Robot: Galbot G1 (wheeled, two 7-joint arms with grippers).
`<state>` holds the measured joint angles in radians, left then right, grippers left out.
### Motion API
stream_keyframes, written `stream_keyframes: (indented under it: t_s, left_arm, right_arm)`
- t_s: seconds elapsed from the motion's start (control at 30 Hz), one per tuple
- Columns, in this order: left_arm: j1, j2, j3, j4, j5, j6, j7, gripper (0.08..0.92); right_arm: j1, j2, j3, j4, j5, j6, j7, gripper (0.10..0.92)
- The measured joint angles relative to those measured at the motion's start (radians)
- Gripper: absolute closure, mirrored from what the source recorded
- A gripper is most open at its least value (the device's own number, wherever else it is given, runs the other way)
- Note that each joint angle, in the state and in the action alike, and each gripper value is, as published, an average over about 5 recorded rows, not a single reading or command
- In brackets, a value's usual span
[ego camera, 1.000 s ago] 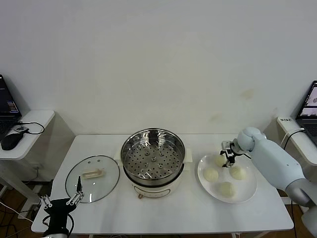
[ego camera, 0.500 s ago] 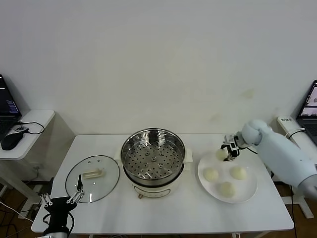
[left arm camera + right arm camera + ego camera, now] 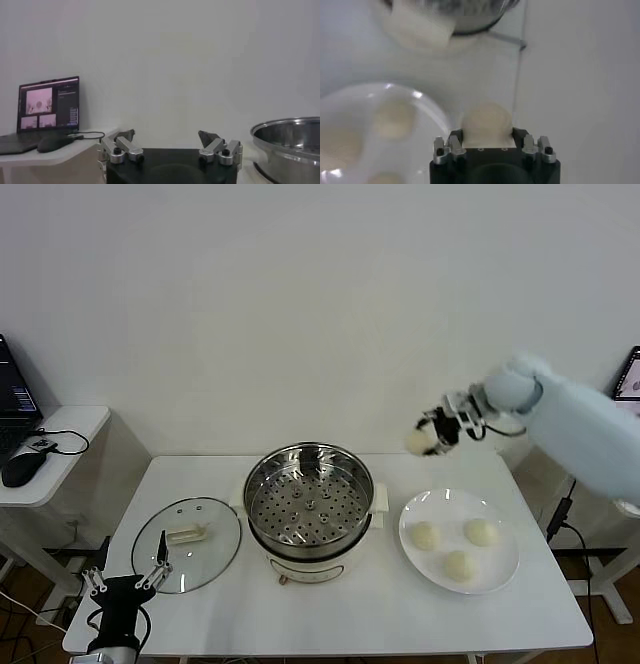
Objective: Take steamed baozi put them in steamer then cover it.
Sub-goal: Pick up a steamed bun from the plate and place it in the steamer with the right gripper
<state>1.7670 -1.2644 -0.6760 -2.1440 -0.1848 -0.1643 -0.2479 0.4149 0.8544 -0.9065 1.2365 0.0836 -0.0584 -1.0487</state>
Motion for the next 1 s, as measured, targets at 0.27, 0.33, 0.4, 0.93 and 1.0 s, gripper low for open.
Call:
stream_keyframes:
  t_s: [0.27,0.33,0.4,0.93,1.0]
  left_arm:
    - [0.0,0.002,-0.019,0.0,-0.01,-0.002,0.002,0.177]
    - [0.002,0.002,-0.023,0.0,-0.01,-0.003,0.003,0.177]
    - [0.005,0.001,-0.027,0.0,-0.011,-0.003,0.003,0.177]
    - [0.014,-0.015,-0.041,0.005,-0.013,-0.012,0.005,0.177]
    - [0.014,-0.016,-0.041,0.006,-0.013,-0.012,0.005,0.177]
  right_arm:
    - [0.088,0.165,-0.126,-0.033,0.056,0.064,0.034,0.406]
    - [0.098,0.211,-0.154,-0.051,0.057,0.087,0.043,0.406]
    - [0.104,0.256,-0.182,-0.074,0.05,0.112,0.051,0.406]
    - [0.069,0.449,-0.324,-0.212,-0.114,0.338,0.124,0.399]
    - [0.061,0.462,-0.328,-0.23,-0.146,0.369,0.135,0.398]
